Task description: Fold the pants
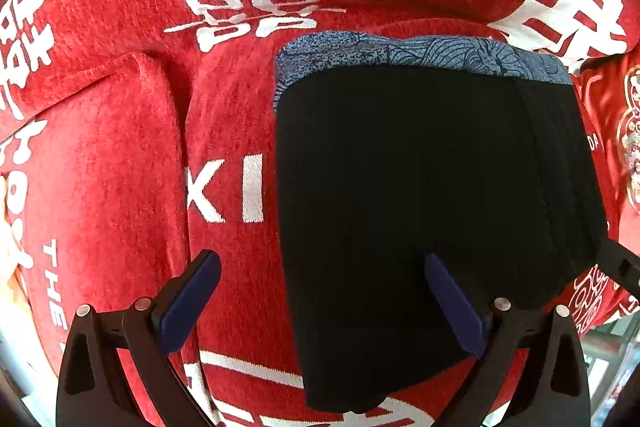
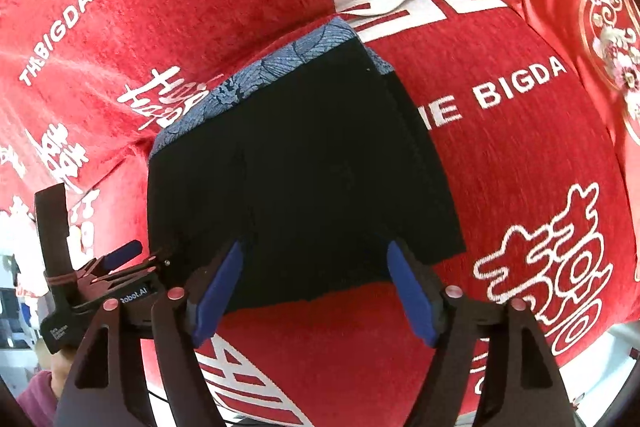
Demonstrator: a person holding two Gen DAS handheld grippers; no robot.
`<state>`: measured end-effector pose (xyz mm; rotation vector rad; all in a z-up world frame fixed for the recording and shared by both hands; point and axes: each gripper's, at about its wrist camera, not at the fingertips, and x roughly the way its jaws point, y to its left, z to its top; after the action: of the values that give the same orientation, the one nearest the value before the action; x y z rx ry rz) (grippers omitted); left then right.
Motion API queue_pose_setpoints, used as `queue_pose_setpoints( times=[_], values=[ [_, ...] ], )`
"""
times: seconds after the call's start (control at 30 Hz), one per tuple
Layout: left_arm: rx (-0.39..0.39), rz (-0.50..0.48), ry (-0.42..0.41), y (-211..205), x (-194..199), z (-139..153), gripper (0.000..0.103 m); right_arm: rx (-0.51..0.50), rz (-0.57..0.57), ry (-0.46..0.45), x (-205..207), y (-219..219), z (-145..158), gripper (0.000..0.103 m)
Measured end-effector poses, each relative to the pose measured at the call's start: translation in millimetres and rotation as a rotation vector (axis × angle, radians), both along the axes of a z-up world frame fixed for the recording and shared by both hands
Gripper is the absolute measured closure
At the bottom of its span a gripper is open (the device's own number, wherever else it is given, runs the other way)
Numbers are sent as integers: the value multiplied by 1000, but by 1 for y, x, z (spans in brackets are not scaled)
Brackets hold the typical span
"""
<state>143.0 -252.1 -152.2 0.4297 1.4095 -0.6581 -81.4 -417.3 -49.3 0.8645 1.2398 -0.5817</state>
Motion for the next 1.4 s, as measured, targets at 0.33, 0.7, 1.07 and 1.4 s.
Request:
queue_pose_setpoints(
  times=[0.33,0.7,1.07,1.4],
  values=[
    [3,-2,8,0,1,-2,1,67,56,-45,-9,-14,1,24],
    [23,65,59,4,5,-10,0,81,137,-51,-10,-70,-1,22],
    [-3,133,150,12,12,-13,0,179,178,-36,-8,-105,-35,21],
    [-47,114,73,0,32,6,0,235,210,-36,1,-113,-54,21]
  ],
)
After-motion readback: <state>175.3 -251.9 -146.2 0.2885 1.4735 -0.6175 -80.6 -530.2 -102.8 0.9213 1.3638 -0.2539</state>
